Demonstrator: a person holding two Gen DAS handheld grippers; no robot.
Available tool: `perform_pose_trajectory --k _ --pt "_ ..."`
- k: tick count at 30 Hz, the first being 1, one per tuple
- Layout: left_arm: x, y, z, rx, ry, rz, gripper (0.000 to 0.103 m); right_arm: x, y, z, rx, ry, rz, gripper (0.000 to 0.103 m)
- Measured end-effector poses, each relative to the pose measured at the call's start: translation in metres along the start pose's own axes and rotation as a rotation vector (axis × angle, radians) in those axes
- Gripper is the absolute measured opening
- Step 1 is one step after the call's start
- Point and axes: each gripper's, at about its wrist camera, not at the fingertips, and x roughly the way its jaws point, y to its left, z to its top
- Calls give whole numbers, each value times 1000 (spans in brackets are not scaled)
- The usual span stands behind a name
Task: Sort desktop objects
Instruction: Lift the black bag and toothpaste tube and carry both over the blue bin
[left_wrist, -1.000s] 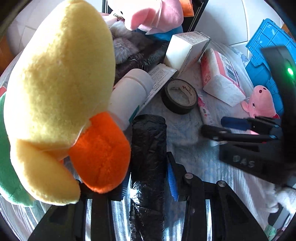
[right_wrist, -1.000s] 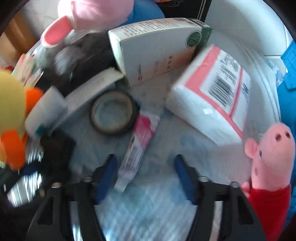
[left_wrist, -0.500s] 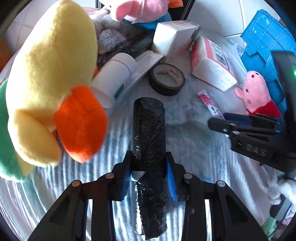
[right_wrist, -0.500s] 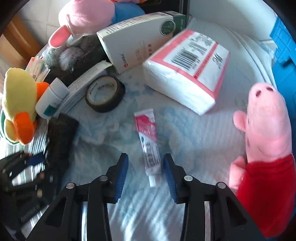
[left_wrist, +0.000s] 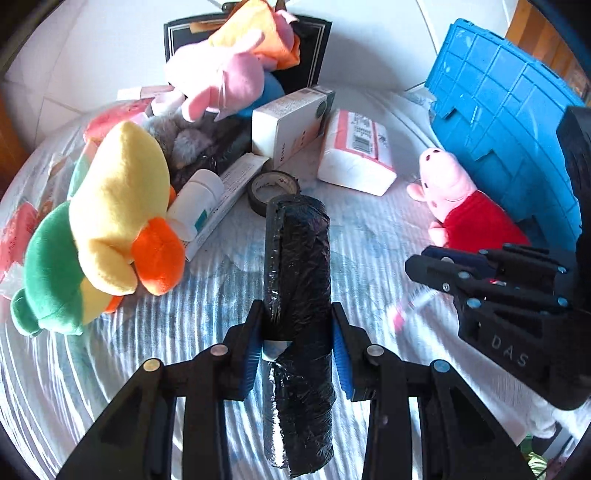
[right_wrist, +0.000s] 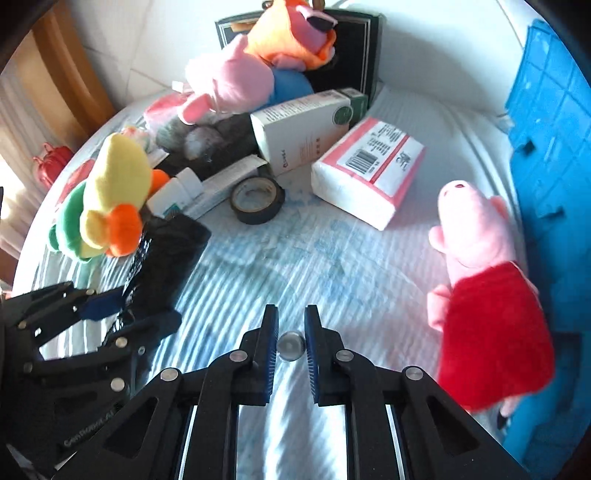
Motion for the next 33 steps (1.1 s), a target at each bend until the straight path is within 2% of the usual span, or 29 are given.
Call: perform_pose_trajectory --k 1,3,5,6,7,11,16,23,27,33 --pt "2 -3 2 0 -3 1 34 -2 20 -3 4 -3 1 14" --pt "-9 -8 -4 -3 -3 0 34 -16 3 -5 9 -2 1 14" --pt "-11 -15 -13 1 -6 2 33 -2 11 -14 27 2 9 14" --pt "-4 -29 -7 6 -11 4 33 -5 10 -18 33 -2 15 14" --pt "-14 -31 -14 10 -18 5 34 -11 10 -22 33 -9 16 14" --pt "-30 -52 -12 40 -66 12 34 -33 14 -28 29 -80 11 14" --pt "-61 -89 6 92 -172 -7 34 -103 8 -20 8 -213 -26 14" --pt "-121 -165 55 176 -341 -71 34 -209 -22 -4 10 -404 -106 14" --pt "-151 -219 80 237 -418 -108 34 -271 -55 1 30 -499 -178 14" --pt "-182 -306 113 297 -488 -165 34 -328 -121 -13 70 -555 -280 14"
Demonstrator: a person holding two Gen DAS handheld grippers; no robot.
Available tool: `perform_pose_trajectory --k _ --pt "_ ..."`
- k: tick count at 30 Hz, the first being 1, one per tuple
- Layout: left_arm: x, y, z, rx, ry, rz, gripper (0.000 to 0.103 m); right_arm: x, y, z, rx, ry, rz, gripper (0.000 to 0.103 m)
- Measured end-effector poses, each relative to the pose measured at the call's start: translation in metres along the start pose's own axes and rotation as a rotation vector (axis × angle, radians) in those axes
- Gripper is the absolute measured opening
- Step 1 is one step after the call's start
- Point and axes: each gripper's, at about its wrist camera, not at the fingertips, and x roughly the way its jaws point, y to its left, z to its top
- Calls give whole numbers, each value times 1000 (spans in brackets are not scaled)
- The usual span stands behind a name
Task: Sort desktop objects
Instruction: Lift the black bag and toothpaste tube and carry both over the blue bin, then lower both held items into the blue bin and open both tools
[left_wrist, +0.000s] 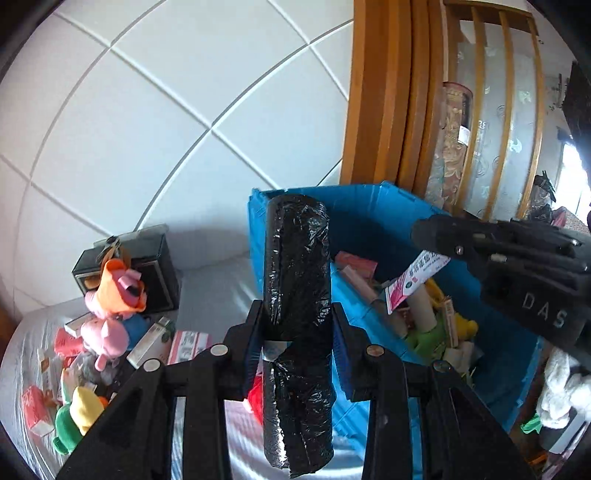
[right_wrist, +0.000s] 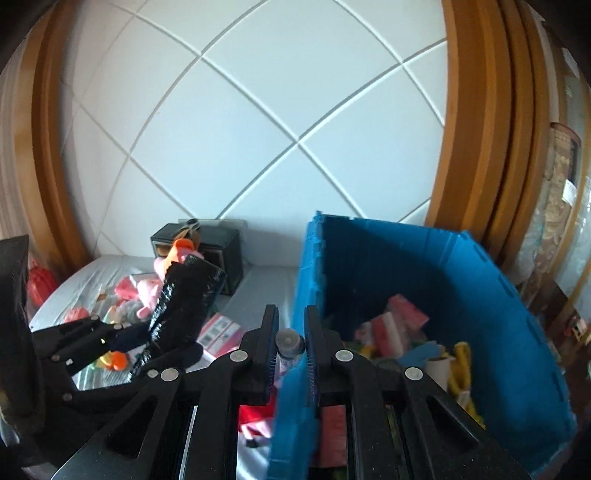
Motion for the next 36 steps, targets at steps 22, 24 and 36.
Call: perform_pose_trajectory --k 22,24,36 --pt "107 -205 5 171 324 -183 34 12 -211 -113 77 255 -172 14" --pt "108 -209 1 185 329 -177 34 12 -219 -121 82 259 -183 14" --pt "117 -205 -3 180 345 -94 71 22 -237 -138 96 262 -217 14"
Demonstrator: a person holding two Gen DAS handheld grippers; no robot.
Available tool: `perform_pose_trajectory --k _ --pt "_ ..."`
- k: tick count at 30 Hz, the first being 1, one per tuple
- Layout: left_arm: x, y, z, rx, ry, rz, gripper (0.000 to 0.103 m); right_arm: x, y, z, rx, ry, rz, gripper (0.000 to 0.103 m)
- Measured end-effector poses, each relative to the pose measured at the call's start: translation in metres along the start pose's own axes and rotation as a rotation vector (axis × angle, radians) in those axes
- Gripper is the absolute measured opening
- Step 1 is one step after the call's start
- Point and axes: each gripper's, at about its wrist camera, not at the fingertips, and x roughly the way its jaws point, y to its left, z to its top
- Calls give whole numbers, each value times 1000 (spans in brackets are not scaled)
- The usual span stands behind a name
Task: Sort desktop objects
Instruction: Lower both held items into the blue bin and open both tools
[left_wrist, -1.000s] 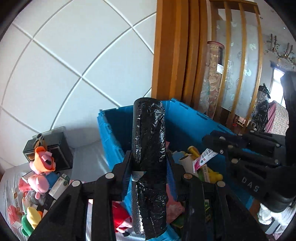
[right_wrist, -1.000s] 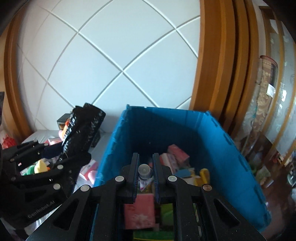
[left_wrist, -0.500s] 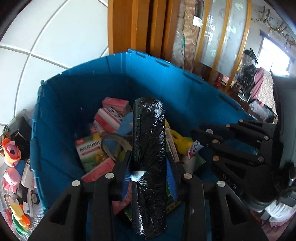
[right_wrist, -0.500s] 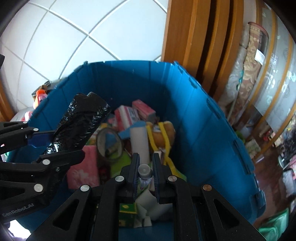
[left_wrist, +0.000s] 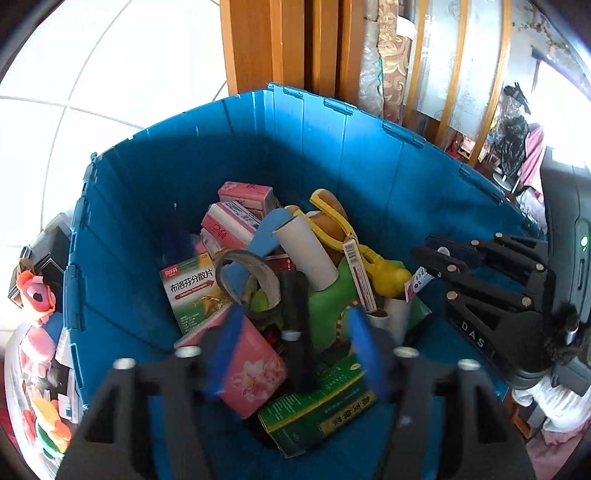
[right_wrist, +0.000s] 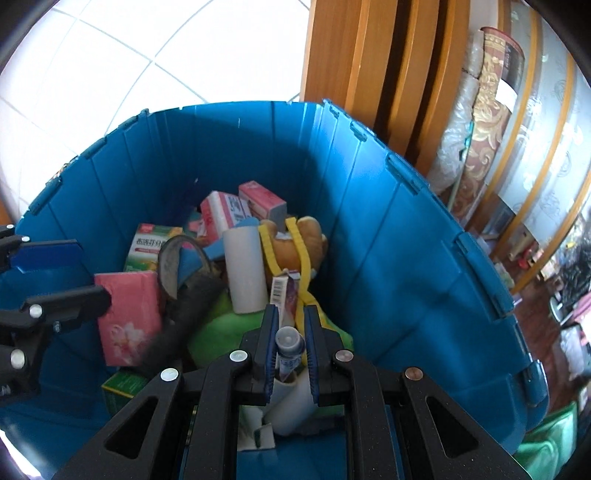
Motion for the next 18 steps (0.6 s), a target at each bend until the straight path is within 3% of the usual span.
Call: perform_pose_trajectory --k 1,3,6,11,18 --pt "0 1 0 -3 -4 -1 78 1 0 0 -5 1 -7 14" --pt "1 0 0 -2 -8 -4 80 0 0 1 -11 -6 -11 15" --pt "1 1 0 -8 -9 5 80 -1 0 0 -9 -9 -10 26" --pt "1 2 -1 -16 -16 12 80 -15 -2 2 11 -66 -12 97" --pt "-4 -1 -1 -14 -43 46 80 -18 6 3 -30 -93 -100 100"
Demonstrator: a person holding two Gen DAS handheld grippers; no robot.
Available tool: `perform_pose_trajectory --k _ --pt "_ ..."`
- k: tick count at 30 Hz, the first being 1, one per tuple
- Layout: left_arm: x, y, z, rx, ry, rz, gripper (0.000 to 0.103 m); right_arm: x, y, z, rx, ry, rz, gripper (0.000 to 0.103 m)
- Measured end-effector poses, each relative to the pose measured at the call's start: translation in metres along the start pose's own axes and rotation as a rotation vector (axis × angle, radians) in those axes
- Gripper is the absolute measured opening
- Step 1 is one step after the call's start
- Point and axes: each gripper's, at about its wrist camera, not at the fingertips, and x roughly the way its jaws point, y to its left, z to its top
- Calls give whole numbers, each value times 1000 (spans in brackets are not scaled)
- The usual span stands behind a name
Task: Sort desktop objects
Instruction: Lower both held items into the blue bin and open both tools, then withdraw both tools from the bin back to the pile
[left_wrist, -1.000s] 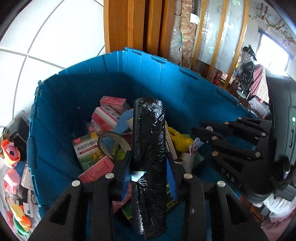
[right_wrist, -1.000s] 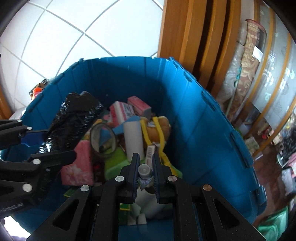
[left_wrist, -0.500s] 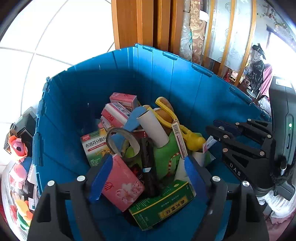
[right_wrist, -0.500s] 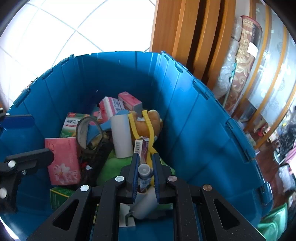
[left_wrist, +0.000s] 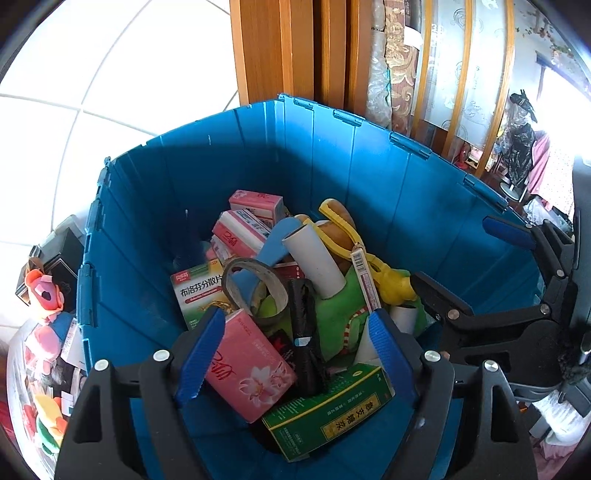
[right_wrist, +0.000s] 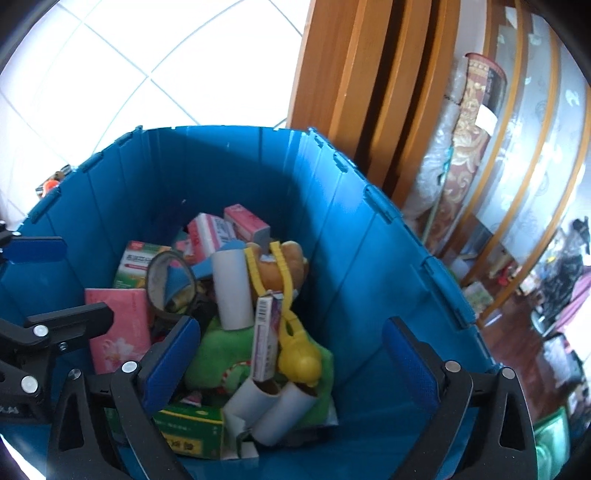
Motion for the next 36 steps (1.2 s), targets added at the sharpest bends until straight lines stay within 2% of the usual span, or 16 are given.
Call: perform_pose_trajectory --k 4,8,10,12,18,20,21,22,24,26,30,36 --pt "-1 1 0 -8 -6 10 80 -1 2 -1 -16 -16 -33 100" --pt "-3 3 -1 -16 -14 17 80 -2 7 -1 -44 -43 -114 100" --pt "-7 3 -3 -22 -42 21 80 -3 7 -2 -43 -67 -158 100" --pt "-20 4 -6 -32 -107 43 80 -5 5 -2 -28 -86 -172 102" --pt "-71 18 -21 -57 -240 62 80 -9 -5 -3 14 -136 -160 103" --pt "-88 29 -27 -71 -283 100 90 -9 -6 -3 24 -136 -147 103" --pt "-97 36 -32 -81 -308 121 94 -10 -7 -4 33 -138 -117 103" --pt "-105 45 -38 -94 -330 145 102 -11 -7 -5 42 -141 -85 103" --pt "-117 62 -50 -117 -360 189 103 -14 -3 -7 66 -139 -6 103" --pt "-123 79 -62 -143 -361 220 103 -17 6 -9 62 -135 14 103" --pt "-128 125 -89 -208 -337 252 103 -34 31 -8 46 -165 -18 103" --pt "-133 201 -140 -296 -271 305 103 -95 73 3 90 -303 33 103"
